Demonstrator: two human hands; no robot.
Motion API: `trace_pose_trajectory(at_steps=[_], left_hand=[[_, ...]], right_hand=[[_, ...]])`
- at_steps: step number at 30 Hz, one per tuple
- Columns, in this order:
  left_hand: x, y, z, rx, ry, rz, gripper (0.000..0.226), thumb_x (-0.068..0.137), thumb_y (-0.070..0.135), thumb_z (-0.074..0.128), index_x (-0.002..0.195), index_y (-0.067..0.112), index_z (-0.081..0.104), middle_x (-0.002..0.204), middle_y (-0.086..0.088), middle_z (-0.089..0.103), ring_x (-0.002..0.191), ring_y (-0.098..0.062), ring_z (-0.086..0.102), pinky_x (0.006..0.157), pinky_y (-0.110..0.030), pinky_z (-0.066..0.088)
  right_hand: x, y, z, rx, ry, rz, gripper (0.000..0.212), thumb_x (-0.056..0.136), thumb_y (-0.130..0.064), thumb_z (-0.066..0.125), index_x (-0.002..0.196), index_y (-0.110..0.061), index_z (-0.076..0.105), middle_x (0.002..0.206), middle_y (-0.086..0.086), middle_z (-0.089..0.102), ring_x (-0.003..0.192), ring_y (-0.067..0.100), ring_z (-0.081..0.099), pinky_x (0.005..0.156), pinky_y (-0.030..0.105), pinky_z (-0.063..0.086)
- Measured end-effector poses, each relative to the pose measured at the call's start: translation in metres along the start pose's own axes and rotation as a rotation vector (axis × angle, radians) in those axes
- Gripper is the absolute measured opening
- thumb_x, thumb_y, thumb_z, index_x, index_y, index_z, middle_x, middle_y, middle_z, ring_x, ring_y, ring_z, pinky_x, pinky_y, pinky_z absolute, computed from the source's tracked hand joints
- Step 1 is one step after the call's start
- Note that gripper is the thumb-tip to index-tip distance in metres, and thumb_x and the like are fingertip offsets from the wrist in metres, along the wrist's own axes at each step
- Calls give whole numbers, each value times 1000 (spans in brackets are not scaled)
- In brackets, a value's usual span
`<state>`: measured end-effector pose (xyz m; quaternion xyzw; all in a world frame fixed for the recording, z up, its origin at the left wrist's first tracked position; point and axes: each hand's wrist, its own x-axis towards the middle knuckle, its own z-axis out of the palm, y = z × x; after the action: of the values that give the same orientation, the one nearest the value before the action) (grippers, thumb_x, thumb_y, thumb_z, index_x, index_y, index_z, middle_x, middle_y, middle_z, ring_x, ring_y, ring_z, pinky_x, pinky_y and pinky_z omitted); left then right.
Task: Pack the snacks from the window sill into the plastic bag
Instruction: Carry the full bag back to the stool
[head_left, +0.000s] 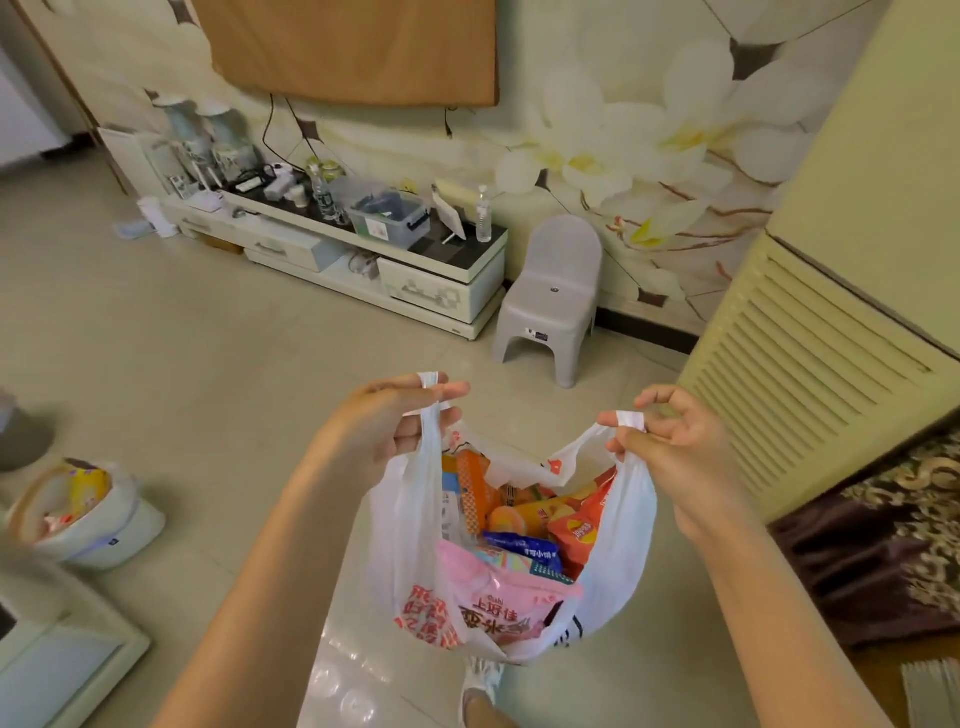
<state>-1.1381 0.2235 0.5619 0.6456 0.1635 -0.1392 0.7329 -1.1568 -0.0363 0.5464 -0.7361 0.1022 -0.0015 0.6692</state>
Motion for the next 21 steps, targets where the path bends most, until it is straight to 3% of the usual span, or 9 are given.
trace_pose_trajectory(at_steps=[7, 13, 19, 21], left_hand=[[122, 39, -41, -21, 2, -75, 31, 90, 11, 62, 121, 8, 60, 105, 1, 74, 90, -16, 71, 72, -25, 57], [212, 86, -59, -19, -52, -77, 30, 90, 12, 62, 121, 12, 61, 106, 2, 73, 95, -16, 70, 94, -35, 51], [329, 140, -74, 57, -140, -62, 29, 91, 13, 63, 120, 15, 64, 106, 3, 73, 95, -14, 71, 90, -32, 53], [371, 156, -79, 85, -183, -76, 29, 87, 13, 66, 116, 16, 64, 104, 1, 74, 96, -17, 70, 94, -36, 52]], right_hand=[[121, -10, 66, -30, 4, 76, 32, 83, 10, 61, 88, -21, 55, 82, 1, 75, 66, 15, 67, 72, 36, 54], [199, -26, 99, -32, 46, 121, 30, 84, 4, 64, 92, -24, 56, 83, -1, 75, 77, 23, 70, 75, 39, 53], [291, -41, 139, -30, 145, 93, 40, 79, 7, 66, 92, -29, 56, 89, 5, 74, 84, 29, 68, 73, 40, 55], [325, -44, 155, -26, 187, 93, 41, 78, 8, 67, 92, -29, 56, 92, 8, 73, 86, 31, 68, 74, 41, 54]])
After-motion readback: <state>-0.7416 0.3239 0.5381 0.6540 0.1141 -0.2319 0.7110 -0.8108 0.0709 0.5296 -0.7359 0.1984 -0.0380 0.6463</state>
